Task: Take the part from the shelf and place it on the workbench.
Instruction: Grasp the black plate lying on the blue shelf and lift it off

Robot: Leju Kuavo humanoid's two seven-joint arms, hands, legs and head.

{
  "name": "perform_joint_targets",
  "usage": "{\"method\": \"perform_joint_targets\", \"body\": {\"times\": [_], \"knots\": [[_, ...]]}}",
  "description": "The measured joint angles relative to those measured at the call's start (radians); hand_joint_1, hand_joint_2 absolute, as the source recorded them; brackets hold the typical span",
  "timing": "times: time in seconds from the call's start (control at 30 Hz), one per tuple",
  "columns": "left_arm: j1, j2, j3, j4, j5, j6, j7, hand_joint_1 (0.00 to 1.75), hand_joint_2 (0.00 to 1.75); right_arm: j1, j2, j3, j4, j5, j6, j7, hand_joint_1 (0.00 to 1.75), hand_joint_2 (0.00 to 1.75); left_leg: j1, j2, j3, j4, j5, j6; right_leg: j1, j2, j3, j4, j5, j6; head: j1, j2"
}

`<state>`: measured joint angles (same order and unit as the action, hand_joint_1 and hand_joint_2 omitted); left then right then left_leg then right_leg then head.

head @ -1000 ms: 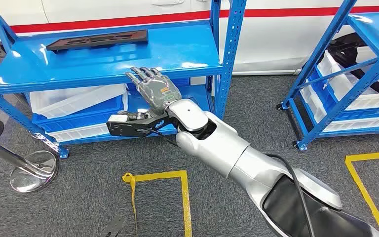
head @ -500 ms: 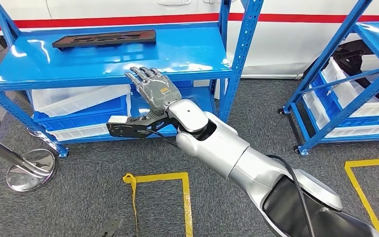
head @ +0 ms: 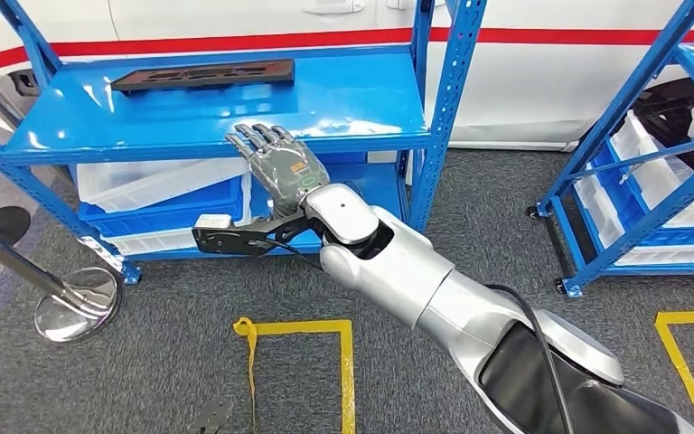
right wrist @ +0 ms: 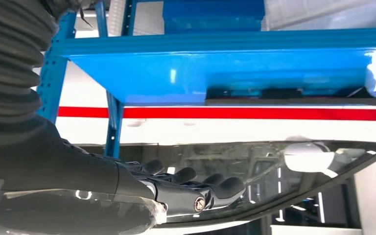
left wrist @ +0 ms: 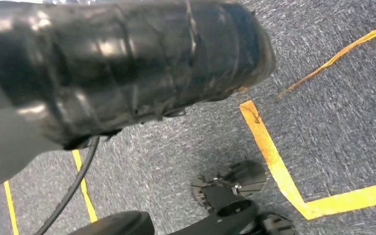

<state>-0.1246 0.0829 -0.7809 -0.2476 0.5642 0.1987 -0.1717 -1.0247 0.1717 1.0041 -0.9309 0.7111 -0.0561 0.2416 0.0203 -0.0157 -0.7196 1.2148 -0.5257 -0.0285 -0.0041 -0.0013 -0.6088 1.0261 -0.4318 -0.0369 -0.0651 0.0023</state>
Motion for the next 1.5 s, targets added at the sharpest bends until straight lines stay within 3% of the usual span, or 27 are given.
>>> {"method": "perform_joint_targets", "body": {"times": [0.07,0.1,0.2,0.23,0.3,0.37,0.43,0.53,0.57,0.6,0.67,0.7,0.77,0.9,0.97,1.03,1.07,1.1,1.13,1.17,1.23,1.3,1.4,1.43,1.5], "knots": [[0.001,0.0,0.0,0.0,0.0,0.0,0.0,0.0,0.0,0.004,0.0,0.0,0.0,0.0,0.0,0.0,0.0,1.75,0.001,0.003,-0.047,0.079,-0.013,-0.002,0.003,-0.012,0.001,0.003,-0.004,-0.003,0.0,0.0],[0.002,0.0,0.0,0.0,0.0,0.0,0.0,0.0,0.0,0.006,0.001,0.0,0.0,0.0,0.0,0.0,0.0,1.75,0.001,0.005,-0.044,0.064,0.007,-0.001,0.003,-0.018,0.002,0.004,-0.006,-0.003,0.0,0.0],[0.001,0.001,0.0,0.001,0.0,0.0,0.0,0.0,0.0,0.005,0.003,0.0,0.0,0.0,0.0,0.0,0.0,1.75,-0.007,0.038,0.049,-0.131,0.098,0.011,0.007,-0.032,0.009,0.006,-0.015,0.003,0.0,0.0],[-0.001,0.001,0.0,0.001,0.0,0.0,0.0,0.0,0.0,0.004,0.004,0.0,0.0,0.0,0.0,0.0,0.0,1.75,-0.012,0.048,0.073,-0.178,0.111,0.017,0.01,-0.036,0.011,0.006,-0.017,0.006,0.001,0.0],[-0.003,0.001,0.0,0.001,0.0,0.0,0.0,0.0,0.0,0.002,0.004,0.0,0.0,0.0,0.0,0.0,0.0,1.75,-0.02,0.049,0.085,-0.203,0.112,0.028,0.013,-0.046,0.013,0.004,-0.02,0.014,0.002,0.0],[-0.001,0.001,0.0,0.001,0.0,0.001,0.0,0.0,0.0,0.002,0.004,0.0,0.0,0.001,0.0,0.0,0.0,0.87,-0.017,0.035,0.089,-0.211,0.116,0.038,0.011,-0.048,0.015,0.007,-0.026,0.023,0.003,0.0],[-0.001,0.001,0.0,0.001,0.001,0.002,0.0,0.0,0.0,0.001,0.004,0.0,-0.001,0.001,0.0,0.0,0.0,0.0,-0.011,0.026,0.098,-0.221,0.12,0.05,0.009,-0.027,-0.006,0.061,-0.061,0.032,0.004,0.0],[-0.002,0.001,0.0,0.001,0.004,0.005,0.0,0.0,0.0,0.008,0.002,0.0,0.0,-0.03,0.001,0.004,0.0,0.0,-0.011,0.014,0.102,-0.222,0.117,0.059,0.004,-0.004,-0.1,0.247,-0.141,0.038,0.005,0.0],[-0.001,0.001,0.0,0.001,0.007,0.006,0.0,0.0,0.0,0.013,0.002,-0.001,0.001,-0.051,0.002,0.007,0.0,0.44,-0.011,0.009,0.102,-0.222,0.116,0.06,0.003,-0.003,-0.124,0.284,-0.145,0.039,0.005,0.0],[0.0,0.001,0.0,0.001,0.01,0.007,-0.001,0.0,0.0,0.017,0.002,-0.002,0.004,-0.075,0.003,0.01,0.0,0.87,-0.011,0.004,0.103,-0.22,0.114,0.06,0.002,-0.003,-0.13,0.284,-0.129,0.039,0.005,0.0],[0.002,0.001,0.0,0.001,0.015,0.008,-0.004,0.0,0.0,0.02,0.002,-0.005,0.009,-0.115,0.004,0.016,0.0,1.75,-0.011,-0.006,0.107,-0.216,0.108,0.056,0.001,-0.001,-0.088,0.178,-0.055,0.036,0.005,0.0],[0.002,0.001,0.0,0.001,0.016,0.009,-0.005,0.0,0.0,0.018,0.002,-0.005,0.011,-0.13,0.004,0.018,0.0,1.75,-0.012,-0.01,0.107,-0.213,0.105,0.052,0.001,0.003,-0.058,0.11,-0.023,0.032,0.005,0.0],[0.002,0.001,0.0,0.001,0.018,0.009,-0.007,0.0,0.0,0.015,0.005,-0.006,0.016,-0.139,0.002,0.022,0.0,1.75,-0.014,-0.014,0.104,-0.206,0.1,0.042,0.003,0.01,-0.019,0.024,0.002,0.025,0.004,0.0],[0.003,0.002,0.0,0.001,0.016,0.008,-0.009,0.0,0.0,0.009,0.01,-0.006,0.027,-0.106,0.001,0.034,0.0,1.75,-0.009,-0.011,0.095,-0.191,0.088,0.021,0.003,0.011,-0.005,0.0,0.0,0.012,0.003,0.0],[0.002,0.003,0.0,0.001,0.016,0.008,-0.009,0.0,0.0,0.004,0.014,-0.005,0.031,-0.088,0.002,0.035,0.0,1.75,-0.007,-0.002,0.057,-0.112,0.05,0.011,-0.002,0.007,0.005,-0.006,0.0,0.005,-0.002,0.0],[0.001,0.001,0.0,0.001,0.014,0.008,-0.008,0.0,0.0,0.003,0.017,-0.004,0.035,-0.069,0.002,0.039,0.0,1.75,-0.005,0.002,-0.013,0.013,0.007,0.004,-0.001,0.004,0.009,-0.006,-0.005,0.0,-0.005,0.0],[0.002,0.002,0.0,0.002,0.014,0.008,-0.007,0.0,0.0,0.004,0.017,-0.002,0.037,-0.059,0.002,0.041,0.0,1.75,-0.004,0.003,-0.04,0.053,0.002,0.002,-0.001,0.003,0.011,-0.005,-0.007,-0.001,-0.004,0.0],[0.004,0.002,-0.001,0.002,0.014,0.008,-0.005,0.0,0.0,0.006,0.018,-0.001,0.04,-0.051,0.002,0.043,0.0,1.75,-0.003,0.004,-0.051,0.06,0.015,0.001,-0.001,0.003,0.013,-0.004,-0.011,0.0,-0.005,0.0],[0.005,0.003,-0.001,0.002,0.014,0.009,-0.004,0.0,0.0,0.007,0.018,0.0,0.042,-0.044,0.002,0.045,0.0,1.75,-0.002,0.005,-0.042,0.028,0.045,0.001,-0.001,0.002,0.017,-0.002,-0.016,0.001,-0.005,0.0],[0.006,0.003,-0.001,0.002,0.014,0.009,-0.002,0.0,0.0,0.007,0.018,0.001,0.044,-0.037,0.002,0.048,0.0,1.75,-0.001,0.009,-0.017,-0.034,0.085,0.001,-0.001,0.002,0.022,0.0,-0.022,0.003,-0.005,0.0],[0.005,0.004,-0.001,0.002,0.013,0.009,0.0,0.0,0.0,0.004,0.02,0.001,0.046,-0.025,0.002,0.052,0.0,1.75,-0.004,0.017,0.04,-0.153,0.131,0.005,0.002,0.002,0.029,0.004,-0.033,0.011,-0.004,0.0],[0.005,0.004,-0.001,0.002,0.012,0.01,0.001,0.0,0.0,0.002,0.02,0.001,0.049,-0.013,0.001,0.054,0.0,1.75,-0.009,0.019,0.061,-0.195,0.128,0.015,0.006,0.001,0.032,0.003,-0.039,0.02,-0.004,0.0],[0.007,0.004,-0.001,0.002,0.011,0.015,0.003,0.0,0.0,0.0,0.02,0.001,0.053,0.005,0.002,0.057,0.0,1.75,-0.007,0.014,0.069,-0.201,0.123,0.035,0.005,-0.001,0.031,0.014,-0.055,0.034,-0.002,0.0],[0.007,0.004,-0.001,0.002,0.011,0.017,0.003,0.0,0.0,-0.001,0.02,0.001,0.053,0.009,0.002,0.057,0.0,1.75,-0.006,0.013,0.073,-0.203,0.121,0.041,0.004,0.0,0.018,0.043,-0.071,0.037,-0.002,0.0],[0.007,0.005,-0.001,0.002,0.011,0.019,0.003,0.0,0.0,-0.002,0.02,0.001,0.055,0.018,0.002,0.059,0.0,1.75,-0.008,0.012,0.083,-0.204,0.114,0.053,0.004,0.001,-0.04,0.161,-0.12,0.04,-0.001,0.0]]}}
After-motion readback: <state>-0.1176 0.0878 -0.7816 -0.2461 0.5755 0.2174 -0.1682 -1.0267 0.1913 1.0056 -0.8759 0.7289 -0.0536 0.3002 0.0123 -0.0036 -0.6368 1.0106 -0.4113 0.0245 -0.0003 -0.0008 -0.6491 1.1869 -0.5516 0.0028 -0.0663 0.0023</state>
